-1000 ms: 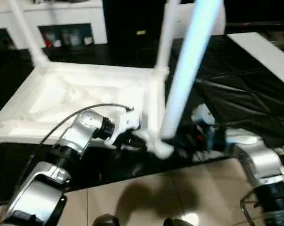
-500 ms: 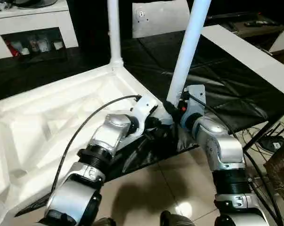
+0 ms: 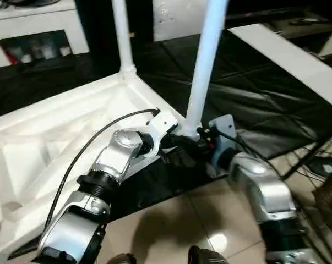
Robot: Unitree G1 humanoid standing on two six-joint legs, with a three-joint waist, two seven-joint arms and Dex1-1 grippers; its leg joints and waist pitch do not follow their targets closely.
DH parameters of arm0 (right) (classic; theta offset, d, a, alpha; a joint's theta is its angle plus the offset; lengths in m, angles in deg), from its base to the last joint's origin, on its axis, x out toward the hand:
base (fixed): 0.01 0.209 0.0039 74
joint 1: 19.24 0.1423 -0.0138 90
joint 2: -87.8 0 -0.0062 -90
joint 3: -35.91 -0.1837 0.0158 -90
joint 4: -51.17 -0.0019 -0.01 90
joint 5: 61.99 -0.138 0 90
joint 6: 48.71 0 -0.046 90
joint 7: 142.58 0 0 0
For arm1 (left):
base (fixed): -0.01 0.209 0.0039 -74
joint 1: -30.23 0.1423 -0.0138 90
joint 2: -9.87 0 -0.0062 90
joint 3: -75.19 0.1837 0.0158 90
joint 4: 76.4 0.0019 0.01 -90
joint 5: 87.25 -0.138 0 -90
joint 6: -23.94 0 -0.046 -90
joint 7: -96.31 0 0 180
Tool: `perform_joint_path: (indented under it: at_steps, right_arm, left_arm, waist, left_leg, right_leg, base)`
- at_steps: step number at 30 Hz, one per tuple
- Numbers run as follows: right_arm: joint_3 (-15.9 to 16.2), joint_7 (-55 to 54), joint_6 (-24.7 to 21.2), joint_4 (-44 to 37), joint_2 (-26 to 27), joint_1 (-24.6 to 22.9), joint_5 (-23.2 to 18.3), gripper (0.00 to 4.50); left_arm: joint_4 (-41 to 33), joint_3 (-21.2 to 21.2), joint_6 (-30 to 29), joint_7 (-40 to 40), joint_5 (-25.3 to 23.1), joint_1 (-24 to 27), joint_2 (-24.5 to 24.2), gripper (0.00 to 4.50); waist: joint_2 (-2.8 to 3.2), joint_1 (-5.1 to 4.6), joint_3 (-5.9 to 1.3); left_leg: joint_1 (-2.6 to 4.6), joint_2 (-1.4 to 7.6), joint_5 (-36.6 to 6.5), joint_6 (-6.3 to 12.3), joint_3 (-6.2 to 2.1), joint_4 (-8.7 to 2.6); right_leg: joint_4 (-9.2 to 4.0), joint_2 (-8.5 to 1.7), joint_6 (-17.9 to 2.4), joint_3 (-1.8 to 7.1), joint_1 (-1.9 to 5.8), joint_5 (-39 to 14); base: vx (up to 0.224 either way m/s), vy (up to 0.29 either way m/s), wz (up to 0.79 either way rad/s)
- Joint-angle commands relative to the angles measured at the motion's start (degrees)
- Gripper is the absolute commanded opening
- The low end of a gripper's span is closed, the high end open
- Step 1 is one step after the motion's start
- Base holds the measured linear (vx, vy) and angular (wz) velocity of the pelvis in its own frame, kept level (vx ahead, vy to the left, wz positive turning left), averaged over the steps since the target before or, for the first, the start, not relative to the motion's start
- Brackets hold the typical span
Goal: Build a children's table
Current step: Rotate leg to tighten
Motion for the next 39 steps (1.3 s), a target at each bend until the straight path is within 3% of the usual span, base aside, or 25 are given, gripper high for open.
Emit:
perform_joint_path:
  at_steps: [1,2,4,7,11,15,17,18,20,24,26,33,36,39]
  right_arm:
    - [0.6,4.0,1.6,-1.9,-2.2,-0.3,-0.8,3.93]
    - [0.6,5.7,2.4,-2.3,-3.9,-0.7,-0.9,3.99]
    - [0.9,7.4,2.7,-2.8,-5.2,-0.9,-1.1,4.01]
    - [1.7,14.1,3.6,-5.0,-10.5,-1.8,-2.9,4.38]
    - [2.2,22.4,3.7,-6.8,-16.9,-1.7,-4.6,4.46]
    - [3.1,25.6,5.1,-6.5,-19.1,-1.0,-4.9,4.46]
    - [3.9,27.3,5.6,-6.0,-19.6,-0.7,-5.2,4.46]
    - [4.4,28.5,6.1,-5.6,-19.9,-0.5,-5.7,4.46]
    - [5.2,30.2,7.5,-4.2,-20.0,-0.1,-6.0,4.13]
    - [6.2,32.8,9.3,-1.2,-19.6,1.1,-6.0,4.01]
    - [6.7,34.0,9.9,1.1,-19.0,2.6,-6.1,3.68]
    - [9.0,37.6,13.4,7.0,-17.9,6.6,-5.6,3.20]
    - [9.6,39.3,13.9,8.4,-17.4,7.6,-5.8,2.84]
    - [10.2,40.5,14.3,9.4,-17.2,8.2,-5.8,2.55]
  left_arm:
    - [-1.0,2.5,4.2,6.5,0.1,0.9,-1.6,0.00]
    - [-1.1,3.3,5.5,8.9,0.4,1.2,-2.7,0.00]
    - [-0.8,3.9,6.8,10.4,0.2,1.3,-3.5,0.00]
    - [0.1,5.9,10.7,16.7,0.1,1.4,-6.3,0.00]
    - [1.8,8.5,15.4,25.3,-0.4,0.7,-10.0,0.00]
    - [2.1,9.5,17.2,30.5,0.0,0.2,-11.8,0.00]
    - [2.3,10.1,18.2,32.7,0.1,0.0,-12.4,0.00]
    - [2.5,10.5,18.9,33.9,0.2,-0.1,-12.7,0.00]
    - [2.8,11.1,19.9,36.1,0.3,-0.4,-13.1,0.00]
    - [3.2,11.6,21.2,38.6,0.4,-0.7,-13.2,0.00]
    - [3.3,12.1,22.0,39.7,0.2,-0.9,-13.1,0.00]
    - [3.7,12.6,22.9,40.7,0.1,-1.4,-12.5,0.00]
    - [4.0,12.6,23.3,40.6,0.0,-1.5,-12.4,0.00]
    - [4.2,12.5,23.4,40.6,-0.1,-1.5,-12.4,0.00]
  waist:
    - [-0.24,0.79,-4.39]
    - [-0.51,0.89,-4.48]
    - [-0.37,1.68,-4.64]
    - [-0.25,2.41,-4.60]
    - [-0.29,3.02,-4.35]
    - [-0.29,3.14,-4.21]
    - [-0.32,3.26,-4.22]
    - [-0.74,3.23,-4.24]
    - [-0.50,3.41,-4.33]
    - [-0.62,3.84,-4.20]
    - [-0.76,4.14,-4.24]
    - [-0.97,4.11,-4.00]
    - [-1.36,4.12,-4.10]
    - [-1.32,4.19,-4.14]
  left_leg:
    - [0.27,1.98,-11.7,4.95,-0.03,-3.43]
    - [0.23,1.98,-11.3,4.97,-0.03,-3.32]
    - [0.12,2.06,-8.3,5.18,0.05,-3.09]
    - [0.52,2.32,-7.7,5.49,0.30,-2.96]
    - [0.74,2.54,-10.7,4.62,0.26,-3.20]
    - [1.08,2.67,-13.6,2.89,0.25,-3.44]
    - [1.00,2.64,-13.3,2.63,0.28,-3.42]
    - [0.91,2.66,-13.0,2.69,0.32,-3.40]
    - [0.88,2.69,-12.4,2.88,0.29,-3.33]
    - [0.93,2.78,-12.6,2.69,0.38,-3.21]
    - [0.93,2.75,-12.5,2.66,0.39,-3.17]
    - [0.82,2.76,-13.7,2.14,0.29,-3.26]
    - [0.77,2.78,-12.8,2.45,0.33,-3.17]
    - [0.71,2.81,-12.1,2.83,0.35,-3.16]
  right_leg:
    - [-3.20,-2.91,-12.3,2.28,3.17,-16.0]
    - [-3.00,-2.83,-12.5,2.28,3.26,-15.4]
    - [-2.07,-2.76,-13.4,2.35,3.46,-11.5]
    - [-1.69,-2.62,-14.6,2.40,3.34,-9.3]
    - [-1.83,-2.63,-14.2,2.35,3.42,-12.3]
    - [-2.37,-3.00,-13.1,2.44,3.25,-17.8]
    - [-2.35,-2.94,-13.0,2.45,3.25,-18.0]
    - [-2.25,-2.93,-13.0,2.45,3.29,-17.7]
    - [-2.16,-3.04,-13.0,2.45,3.27,-17.4]
    - [-1.97,-3.02,-13.4,2.52,3.00,-17.8]
    - [-1.85,-3.03,-13.4,2.48,3.02,-17.9]
    - [-2.11,-3.13,-12.2,2.46,2.92,-21.3]
    - [-1.80,-3.01,-12.7,2.46,2.95,-19.4]
    - [-1.65,-2.99,-13.1,2.43,3.00,-18.2]
  base:
    - [0.000,0.000,0.00]
    - [0.000,0.000,0.00]
    - [0.000,0.000,0.00]
    - [0.000,0.000,0.00]
    - [0.000,0.000,0.00]
    - [0.000,0.000,0.00]
    - [0.000,0.000,0.00]
    - [0.000,0.000,0.00]
    - [0.000,0.000,0.00]
    - [0.000,0.000,0.00]
    - [0.000,0.000,0.00]
    - [0.000,0.000,0.00]
    - [0.000,0.000,0.00]
    - [0.000,0.000,0.00]
